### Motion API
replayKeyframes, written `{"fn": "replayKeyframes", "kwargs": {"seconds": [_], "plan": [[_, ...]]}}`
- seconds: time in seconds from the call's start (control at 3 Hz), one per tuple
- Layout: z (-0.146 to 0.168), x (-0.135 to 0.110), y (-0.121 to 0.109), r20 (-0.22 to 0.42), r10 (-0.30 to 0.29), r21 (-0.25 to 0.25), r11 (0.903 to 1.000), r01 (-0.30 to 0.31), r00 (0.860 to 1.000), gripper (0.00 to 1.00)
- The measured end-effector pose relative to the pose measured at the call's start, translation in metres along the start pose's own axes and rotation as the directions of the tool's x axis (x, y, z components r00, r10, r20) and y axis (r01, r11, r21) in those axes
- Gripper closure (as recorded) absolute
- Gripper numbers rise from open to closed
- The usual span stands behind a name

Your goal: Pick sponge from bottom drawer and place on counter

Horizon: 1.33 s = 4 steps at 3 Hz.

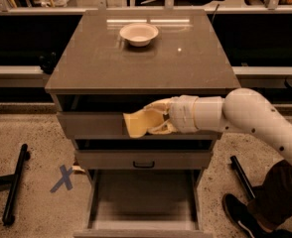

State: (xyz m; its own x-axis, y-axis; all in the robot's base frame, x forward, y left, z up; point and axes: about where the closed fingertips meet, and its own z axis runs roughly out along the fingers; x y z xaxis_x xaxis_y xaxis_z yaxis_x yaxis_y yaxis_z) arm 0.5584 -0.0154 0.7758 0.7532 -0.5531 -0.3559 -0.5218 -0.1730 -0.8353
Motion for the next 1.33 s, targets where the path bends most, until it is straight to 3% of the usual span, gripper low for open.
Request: {"fn": "replayKeyframes", "kwargs": {"seconds": [0.33, 0.67, 1.0, 1.33], "plan": [[-0.01, -0.005, -0.05, -0.025, -0.105, 0.006, 0.9944, 0.105, 0.994, 1.0], [-0.021, -0.01, -0.083, -0.055, -0.171, 0.023, 0.9848, 0.172, 0.984, 1.0], [-0.021, -0.01, -0.084, -0.054, -0.17, 0.024, 0.9849, 0.171, 0.984, 1.0], [-0.043, -0.001, -0.101, -0.073, -0.141, 0.106, 0.9832, 0.148, 0.987, 1.0]]}}
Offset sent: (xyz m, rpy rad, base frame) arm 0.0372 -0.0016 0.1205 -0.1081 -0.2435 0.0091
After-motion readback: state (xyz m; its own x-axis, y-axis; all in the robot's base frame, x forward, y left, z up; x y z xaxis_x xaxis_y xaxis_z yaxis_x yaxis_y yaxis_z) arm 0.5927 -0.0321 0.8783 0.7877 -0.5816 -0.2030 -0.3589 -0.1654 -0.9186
